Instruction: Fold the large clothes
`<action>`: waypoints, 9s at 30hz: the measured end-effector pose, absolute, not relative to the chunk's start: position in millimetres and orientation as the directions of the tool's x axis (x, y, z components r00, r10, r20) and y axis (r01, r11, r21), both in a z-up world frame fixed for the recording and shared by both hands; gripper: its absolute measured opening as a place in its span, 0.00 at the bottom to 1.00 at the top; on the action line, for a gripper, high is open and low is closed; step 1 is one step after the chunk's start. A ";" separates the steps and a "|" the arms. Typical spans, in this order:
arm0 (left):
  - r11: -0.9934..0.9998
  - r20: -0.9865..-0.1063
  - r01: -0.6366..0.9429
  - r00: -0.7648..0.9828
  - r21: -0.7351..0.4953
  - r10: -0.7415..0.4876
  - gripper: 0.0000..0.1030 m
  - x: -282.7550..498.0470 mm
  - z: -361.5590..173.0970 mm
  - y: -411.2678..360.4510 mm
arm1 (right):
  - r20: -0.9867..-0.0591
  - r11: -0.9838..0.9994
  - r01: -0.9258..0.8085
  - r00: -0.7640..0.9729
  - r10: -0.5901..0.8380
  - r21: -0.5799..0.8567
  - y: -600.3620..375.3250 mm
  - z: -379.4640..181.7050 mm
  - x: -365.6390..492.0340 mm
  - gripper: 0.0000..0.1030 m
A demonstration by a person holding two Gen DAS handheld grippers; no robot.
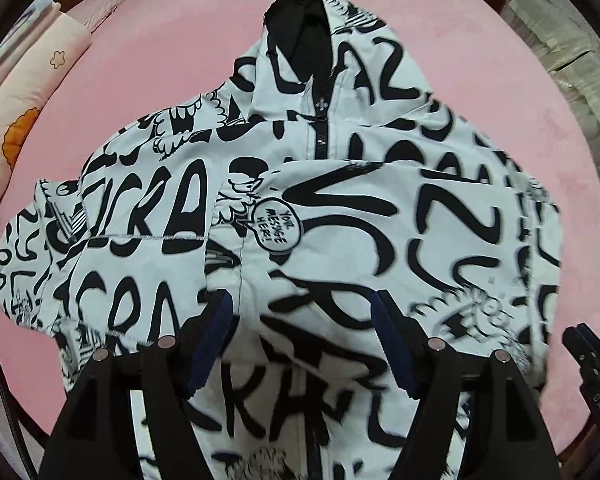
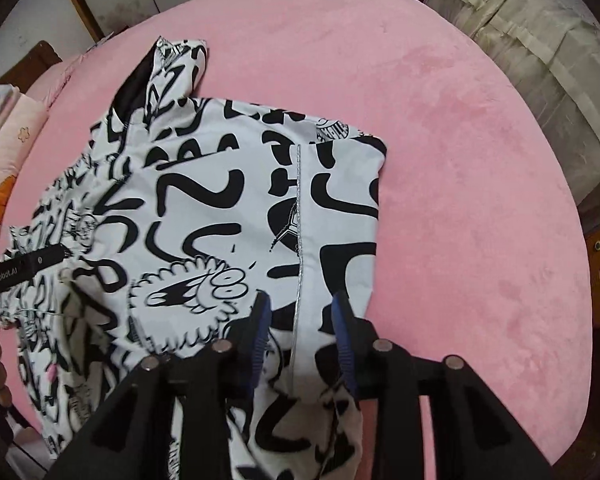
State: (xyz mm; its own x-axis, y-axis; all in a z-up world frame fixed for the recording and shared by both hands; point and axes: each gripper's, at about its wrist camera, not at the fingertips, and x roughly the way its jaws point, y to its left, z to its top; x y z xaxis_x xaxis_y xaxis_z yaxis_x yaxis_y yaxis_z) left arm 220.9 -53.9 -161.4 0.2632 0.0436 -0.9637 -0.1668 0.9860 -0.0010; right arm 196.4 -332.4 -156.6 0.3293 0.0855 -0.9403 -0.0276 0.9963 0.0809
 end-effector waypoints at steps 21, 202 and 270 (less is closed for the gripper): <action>0.971 -0.898 -0.233 0.434 -0.043 0.065 0.69 92.6 -6.7 -40.4 | -0.866 0.930 -0.307 0.387 0.315 0.201 -283.1 -29.9 117.9 0.73; 0.951 -0.971 -0.299 0.192 0.082 0.144 0.34 293.4 -250.5 254.8 | -0.945 0.989 -0.098 0.299 0.134 0.109 -177.6 -237.7 274.7 0.19; 0.980 -0.918 -0.199 0.386 0.017 0.095 0.59 101.5 -84.8 102.9 | -0.863 0.974 -0.129 0.453 0.223 0.184 -215.2 -65.5 138.5 0.34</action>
